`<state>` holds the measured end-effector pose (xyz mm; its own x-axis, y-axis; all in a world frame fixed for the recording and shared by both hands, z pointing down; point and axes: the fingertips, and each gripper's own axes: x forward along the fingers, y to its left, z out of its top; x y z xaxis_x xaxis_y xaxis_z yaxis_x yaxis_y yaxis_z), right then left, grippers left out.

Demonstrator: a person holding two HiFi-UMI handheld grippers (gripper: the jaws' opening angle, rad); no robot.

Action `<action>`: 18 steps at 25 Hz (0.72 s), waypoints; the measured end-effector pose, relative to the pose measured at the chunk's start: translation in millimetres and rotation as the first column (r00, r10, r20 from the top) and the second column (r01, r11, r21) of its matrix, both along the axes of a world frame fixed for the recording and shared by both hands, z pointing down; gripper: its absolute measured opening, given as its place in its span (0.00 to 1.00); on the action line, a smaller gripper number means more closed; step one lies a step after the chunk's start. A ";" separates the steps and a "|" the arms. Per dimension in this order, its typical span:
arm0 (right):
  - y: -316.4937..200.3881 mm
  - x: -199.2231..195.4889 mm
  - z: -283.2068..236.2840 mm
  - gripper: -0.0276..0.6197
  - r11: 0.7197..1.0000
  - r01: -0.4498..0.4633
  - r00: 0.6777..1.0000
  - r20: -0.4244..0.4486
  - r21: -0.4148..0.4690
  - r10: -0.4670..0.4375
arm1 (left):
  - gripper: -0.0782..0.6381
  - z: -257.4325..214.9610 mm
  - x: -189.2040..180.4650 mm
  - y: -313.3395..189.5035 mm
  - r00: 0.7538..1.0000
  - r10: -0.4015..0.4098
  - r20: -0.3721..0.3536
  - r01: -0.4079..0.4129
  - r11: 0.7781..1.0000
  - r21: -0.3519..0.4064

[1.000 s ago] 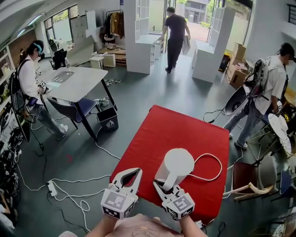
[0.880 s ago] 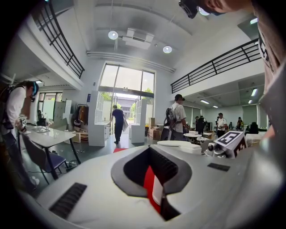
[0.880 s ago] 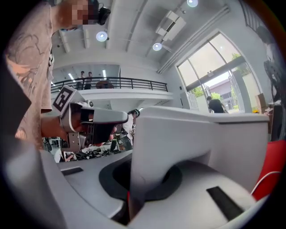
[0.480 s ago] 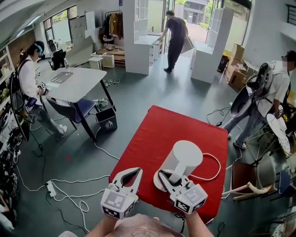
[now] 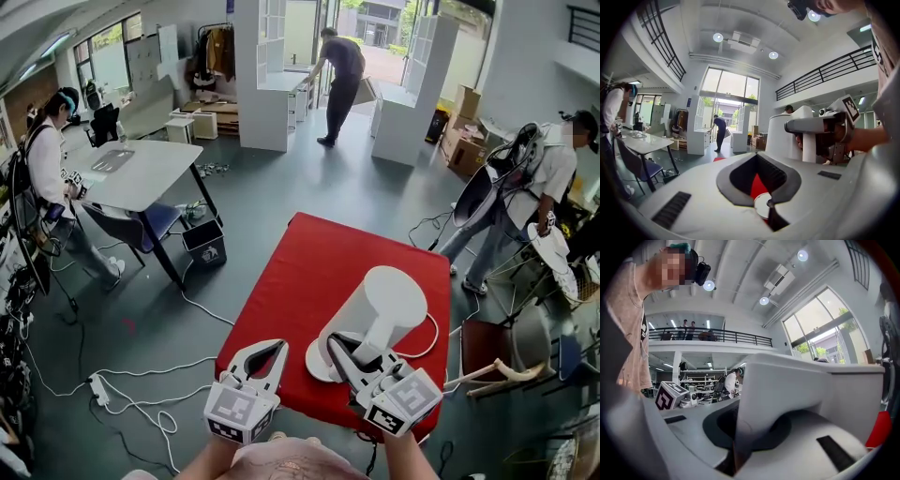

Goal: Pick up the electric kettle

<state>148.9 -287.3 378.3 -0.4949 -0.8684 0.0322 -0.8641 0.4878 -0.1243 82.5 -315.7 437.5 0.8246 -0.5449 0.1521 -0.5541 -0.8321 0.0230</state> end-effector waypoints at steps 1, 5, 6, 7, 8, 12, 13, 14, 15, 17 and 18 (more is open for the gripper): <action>3.1 0.9 -0.8 0.09 1.000 -0.010 1.000 0.002 -0.003 0.010 | 0.10 -1.8 0.0 0.7 1.000 0.004 -0.003 -0.004 1.000 0.001; 13.4 2.5 -4.4 0.09 0.998 -0.055 0.998 -0.004 -0.009 0.055 | 0.10 -9.6 -0.4 2.2 1.000 0.024 -0.015 -0.024 1.000 0.005; 16.8 2.2 -4.9 0.09 0.998 -0.065 0.998 -0.006 -0.009 0.065 | 0.10 -10.4 -0.7 3.8 0.999 0.033 -0.017 -0.033 0.999 0.006; 20.5 1.7 -5.2 0.09 0.997 -0.074 0.997 -0.009 -0.008 0.074 | 0.10 -11.0 -1.2 5.8 0.999 0.043 -0.019 -0.042 0.999 0.008; 24.2 1.2 -5.5 0.09 0.996 -0.085 0.996 -0.014 -0.005 0.085 | 0.10 -11.5 -1.8 7.4 0.998 0.052 -0.021 -0.052 0.999 0.010; 36.2 0.1 -6.3 0.09 0.991 -0.131 0.991 -0.031 0.001 0.131 | 0.10 -14.6 -3.3 11.7 0.996 0.084 -0.029 -0.084 0.996 0.012; 39.5 -0.6 -6.5 0.09 0.990 -0.139 0.990 -0.028 0.002 0.139 | 0.10 -16.4 -4.4 13.7 0.995 0.093 -0.028 -0.092 0.996 0.014; 42.4 -1.6 -7.0 0.09 0.989 -0.146 0.989 -0.025 0.006 0.146 | 0.10 -18.9 -5.7 14.6 0.995 0.096 -0.029 -0.096 0.995 0.019; 44.9 -2.9 -7.5 0.09 0.989 -0.149 0.988 -0.025 0.009 0.149 | 0.10 -21.4 -6.9 14.5 0.995 0.097 -0.032 -0.096 0.995 0.024; 50.6 -6.9 -6.2 0.09 0.989 -0.151 0.988 -0.030 0.006 0.151 | 0.10 -22.0 -8.6 15.9 0.994 0.101 -0.035 -0.100 0.995 0.028; 54.3 -9.3 -4.3 0.09 0.989 -0.151 0.988 -0.033 0.002 0.151 | 0.10 -20.5 -9.2 18.7 0.994 0.106 -0.033 -0.105 0.994 0.028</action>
